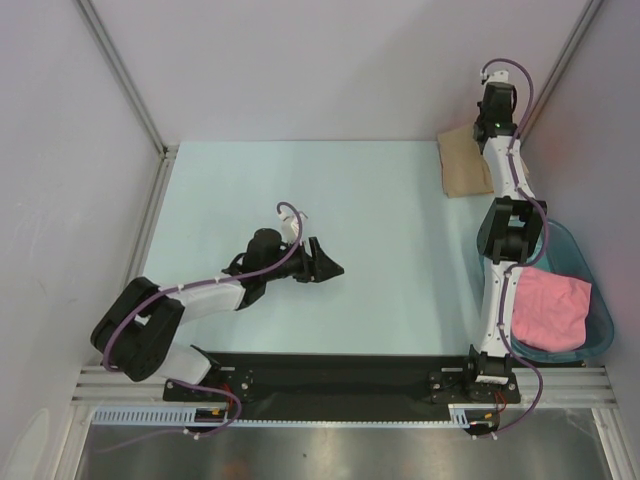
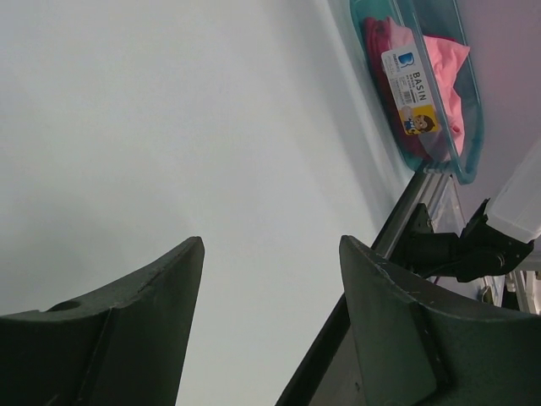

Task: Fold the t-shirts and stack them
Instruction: Neatly place the folded tshirt to the corner

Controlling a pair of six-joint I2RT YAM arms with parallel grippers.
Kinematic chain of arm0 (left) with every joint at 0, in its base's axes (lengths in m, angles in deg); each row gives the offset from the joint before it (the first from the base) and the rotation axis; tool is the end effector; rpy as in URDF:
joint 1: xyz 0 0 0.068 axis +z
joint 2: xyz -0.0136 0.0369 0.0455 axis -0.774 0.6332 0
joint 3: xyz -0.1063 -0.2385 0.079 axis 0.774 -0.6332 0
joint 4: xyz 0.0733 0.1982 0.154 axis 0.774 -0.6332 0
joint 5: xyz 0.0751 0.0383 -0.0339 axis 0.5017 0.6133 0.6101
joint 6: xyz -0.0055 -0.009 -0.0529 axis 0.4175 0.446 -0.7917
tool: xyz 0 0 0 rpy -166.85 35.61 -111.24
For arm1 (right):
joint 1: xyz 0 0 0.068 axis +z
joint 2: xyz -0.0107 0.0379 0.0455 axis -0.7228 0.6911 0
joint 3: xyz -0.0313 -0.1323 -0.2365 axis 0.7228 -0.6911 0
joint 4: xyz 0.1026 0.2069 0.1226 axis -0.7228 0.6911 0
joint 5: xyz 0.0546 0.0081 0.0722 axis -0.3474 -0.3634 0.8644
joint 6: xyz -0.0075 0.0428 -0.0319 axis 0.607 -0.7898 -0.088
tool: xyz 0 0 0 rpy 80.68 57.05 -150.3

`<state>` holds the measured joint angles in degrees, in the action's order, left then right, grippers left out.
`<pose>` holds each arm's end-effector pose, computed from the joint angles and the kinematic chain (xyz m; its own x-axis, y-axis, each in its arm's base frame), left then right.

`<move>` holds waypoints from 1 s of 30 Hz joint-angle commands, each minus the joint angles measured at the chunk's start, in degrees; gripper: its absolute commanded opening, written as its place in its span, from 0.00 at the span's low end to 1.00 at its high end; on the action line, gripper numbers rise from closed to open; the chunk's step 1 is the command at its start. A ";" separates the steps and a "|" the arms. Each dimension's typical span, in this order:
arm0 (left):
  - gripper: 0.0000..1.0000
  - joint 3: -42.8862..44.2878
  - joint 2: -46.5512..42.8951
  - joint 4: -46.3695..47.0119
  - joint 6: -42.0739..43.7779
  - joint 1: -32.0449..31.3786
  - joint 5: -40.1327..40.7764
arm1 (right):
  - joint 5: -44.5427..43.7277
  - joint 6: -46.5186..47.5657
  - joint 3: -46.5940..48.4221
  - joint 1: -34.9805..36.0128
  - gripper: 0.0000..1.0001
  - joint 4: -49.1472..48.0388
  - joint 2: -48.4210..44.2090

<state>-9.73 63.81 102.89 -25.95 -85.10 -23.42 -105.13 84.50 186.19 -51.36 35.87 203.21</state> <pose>0.2236 -0.1717 0.1848 -0.7907 -0.1684 -0.5885 0.4271 0.5370 -0.7275 0.5620 -0.0650 0.2964 -0.5336 -0.2943 -0.7929 0.2922 0.8156 -0.4994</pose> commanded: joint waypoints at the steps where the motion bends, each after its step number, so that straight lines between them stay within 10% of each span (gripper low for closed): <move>1: 0.72 2.22 0.53 2.90 -0.58 0.55 -1.05 | -1.86 -1.37 3.53 -0.98 0.00 -4.93 1.14; 4: 0.71 2.75 1.14 2.81 -0.66 0.55 -0.87 | -2.65 -1.89 3.79 -1.77 0.00 -6.77 3.33; 8: 0.72 3.01 1.85 2.72 -0.84 0.64 -0.96 | -3.96 3.80 7.91 -2.65 0.73 -9.58 9.03; 11: 0.71 3.01 0.71 0.62 -0.58 0.47 -0.44 | -5.55 6.63 13.81 -4.05 0.99 -10.64 11.95; 18: 0.73 0.64 -8.77 -3.17 -0.13 -0.23 3.08 | -2.48 2.60 7.33 -1.43 1.00 -6.71 -0.31; 20: 0.99 -1.72 -11.41 -2.99 -0.84 -0.67 4.57 | -1.16 -0.03 2.16 1.63 1.00 -3.63 -4.02; 30: 1.00 -13.06 -33.38 -9.81 -8.04 -2.52 12.21 | 9.65 -20.86 -34.06 21.31 1.00 3.33 -36.18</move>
<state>-20.59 35.52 97.34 -30.19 -87.22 -15.66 -100.16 72.18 158.54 -34.97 37.29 175.32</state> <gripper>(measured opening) 0.996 0.994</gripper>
